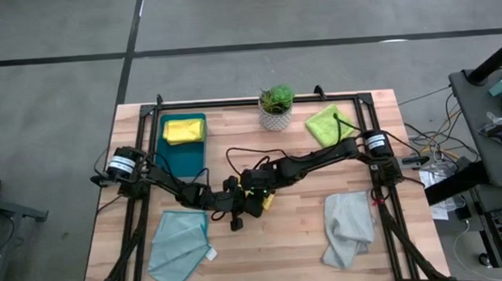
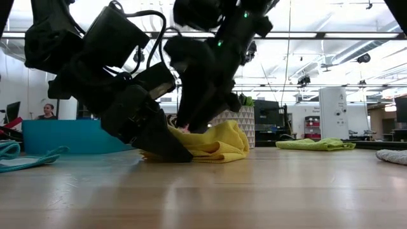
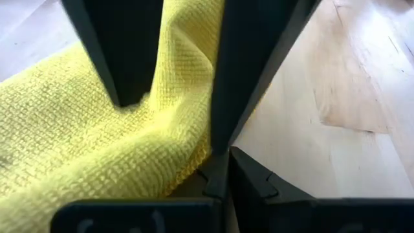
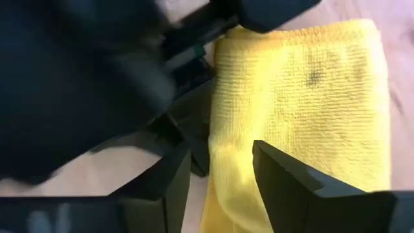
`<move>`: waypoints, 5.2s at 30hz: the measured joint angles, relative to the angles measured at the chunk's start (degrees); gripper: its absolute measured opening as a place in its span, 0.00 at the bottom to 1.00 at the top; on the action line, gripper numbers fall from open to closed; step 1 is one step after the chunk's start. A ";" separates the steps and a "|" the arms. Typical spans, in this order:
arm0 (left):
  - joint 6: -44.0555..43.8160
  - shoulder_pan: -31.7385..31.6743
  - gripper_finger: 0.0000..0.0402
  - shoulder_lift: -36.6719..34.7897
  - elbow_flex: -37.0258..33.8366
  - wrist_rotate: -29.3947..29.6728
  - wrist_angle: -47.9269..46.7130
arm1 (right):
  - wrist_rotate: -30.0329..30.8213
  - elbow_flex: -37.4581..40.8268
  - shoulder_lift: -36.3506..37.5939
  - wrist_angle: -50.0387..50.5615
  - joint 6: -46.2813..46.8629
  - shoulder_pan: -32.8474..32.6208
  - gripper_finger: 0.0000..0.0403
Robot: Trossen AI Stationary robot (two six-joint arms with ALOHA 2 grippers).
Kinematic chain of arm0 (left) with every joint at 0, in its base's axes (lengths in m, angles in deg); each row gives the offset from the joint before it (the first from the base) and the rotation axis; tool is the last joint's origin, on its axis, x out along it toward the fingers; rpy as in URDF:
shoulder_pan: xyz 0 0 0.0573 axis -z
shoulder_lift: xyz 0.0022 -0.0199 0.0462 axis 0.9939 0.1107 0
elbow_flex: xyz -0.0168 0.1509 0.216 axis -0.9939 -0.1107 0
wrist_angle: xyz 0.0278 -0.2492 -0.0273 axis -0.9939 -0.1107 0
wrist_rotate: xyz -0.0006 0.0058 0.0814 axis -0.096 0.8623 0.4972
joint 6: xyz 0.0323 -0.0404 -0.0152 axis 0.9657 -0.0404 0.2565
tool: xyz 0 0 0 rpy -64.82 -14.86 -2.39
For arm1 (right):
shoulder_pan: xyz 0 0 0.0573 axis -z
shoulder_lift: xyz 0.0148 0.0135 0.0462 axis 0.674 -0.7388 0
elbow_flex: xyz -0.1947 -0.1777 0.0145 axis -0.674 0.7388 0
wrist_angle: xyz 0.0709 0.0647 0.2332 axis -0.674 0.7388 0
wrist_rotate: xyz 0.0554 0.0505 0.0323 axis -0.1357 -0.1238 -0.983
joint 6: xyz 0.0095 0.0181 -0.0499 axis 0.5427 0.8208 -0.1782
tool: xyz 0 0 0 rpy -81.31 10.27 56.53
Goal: Fold microfiber towels
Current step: Fold the yellow towel
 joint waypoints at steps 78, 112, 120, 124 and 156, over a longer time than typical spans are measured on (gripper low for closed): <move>3.08 -0.03 0.00 -17.10 -0.46 0.41 -19.08 | -5.95 10.52 3.28 -11.87 -10.42 -4.00 0.26; 5.92 -4.55 0.00 -5.90 1.33 13.75 -9.72 | -2.78 23.69 3.54 -36.20 -14.27 -5.27 0.02; 5.95 -4.55 0.00 -6.92 1.37 14.66 -9.71 | -0.90 28.26 4.18 -43.12 -14.17 -5.31 0.02; 6.37 -4.25 0.00 -9.42 1.30 14.62 -9.58 | 0.43 28.20 6.11 -43.16 -15.06 -5.51 0.02; 4.50 6.82 0.00 -8.02 4.54 6.90 -3.23 | 6.70 39.07 7.30 -70.50 -28.39 -0.47 0.02</move>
